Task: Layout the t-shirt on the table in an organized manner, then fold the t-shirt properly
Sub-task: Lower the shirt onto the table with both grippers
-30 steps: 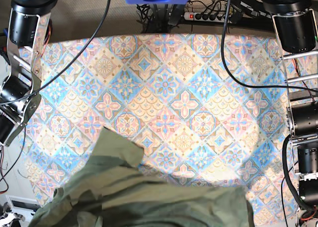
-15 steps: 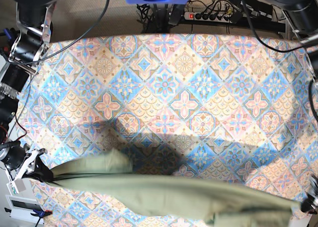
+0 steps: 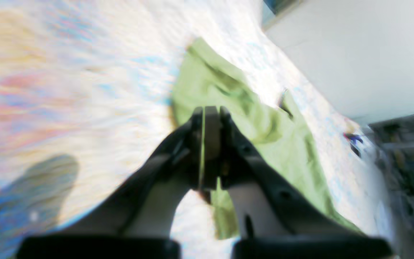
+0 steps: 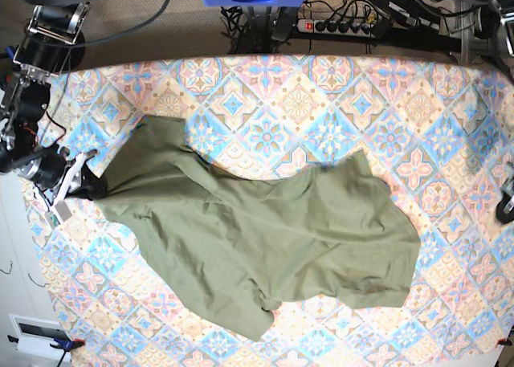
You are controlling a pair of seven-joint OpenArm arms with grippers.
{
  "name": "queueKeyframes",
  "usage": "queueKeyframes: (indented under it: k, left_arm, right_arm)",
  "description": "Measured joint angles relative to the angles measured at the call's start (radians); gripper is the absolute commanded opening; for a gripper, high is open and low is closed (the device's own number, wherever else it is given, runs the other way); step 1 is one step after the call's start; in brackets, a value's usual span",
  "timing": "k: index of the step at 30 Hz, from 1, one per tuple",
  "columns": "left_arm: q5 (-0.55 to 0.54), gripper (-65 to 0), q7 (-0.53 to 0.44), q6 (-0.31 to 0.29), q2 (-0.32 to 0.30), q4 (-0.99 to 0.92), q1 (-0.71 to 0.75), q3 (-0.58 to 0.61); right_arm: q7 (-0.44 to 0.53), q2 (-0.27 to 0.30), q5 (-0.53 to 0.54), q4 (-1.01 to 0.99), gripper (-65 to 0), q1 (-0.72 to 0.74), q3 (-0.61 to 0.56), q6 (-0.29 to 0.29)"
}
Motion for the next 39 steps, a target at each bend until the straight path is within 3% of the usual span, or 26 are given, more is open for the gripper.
queueKeyframes:
  k: [8, 13, 18, 22, 24, 29, 33, 39]
  left_arm:
    - [0.0, -65.0, 0.003, 0.001, 0.033, 0.058, 0.272, -0.13]
    - [-0.002, -64.8, 0.008, -0.003, 0.082, 0.078, 0.28, -0.098]
    - [0.01, -43.3, 0.014, 0.01, 0.105, 0.071, 0.095, 0.188]
    - [-0.01, -27.4, 0.008, -0.007, 0.226, 0.035, -0.046, 0.357]
    - [0.008, -23.8, 0.004, 0.012, 0.276, -0.013, -0.078, 0.424]
    - [-0.002, -26.3, 0.011, 0.001, 0.375, -0.031, -0.095, 0.47]
    - [0.002, -27.3, -0.002, 0.004, 0.393, -0.087, -0.106, 0.466]
    - [0.006, -27.3, 0.0, 0.009, 0.43, -0.121, -0.101, 0.467]
  right_arm:
    - [-0.018, -0.003, 0.014, 0.068, -64.4, -0.186, 0.05, 0.0]
    - [-0.019, -0.003, 0.006, 0.065, -64.5, -0.213, 0.092, 0.0]
    - [-0.018, -0.003, 0.005, 0.064, -64.5, -0.207, 0.117, 0.0]
    - [-0.014, -0.005, 0.015, 0.064, -64.5, -0.203, 0.117, 0.0]
    - [-0.013, -0.005, 0.004, 0.064, -64.5, -0.205, 0.117, 0.0]
    - [-0.013, -0.01, 0.013, 0.065, -64.5, -0.203, 0.131, 0.0]
    - [-0.016, -0.004, 0.005, 0.064, -64.5, -0.207, 0.19, -0.001]
    - [-0.015, -0.009, 0.008, 0.065, -64.5, -0.207, 0.185, -0.001]
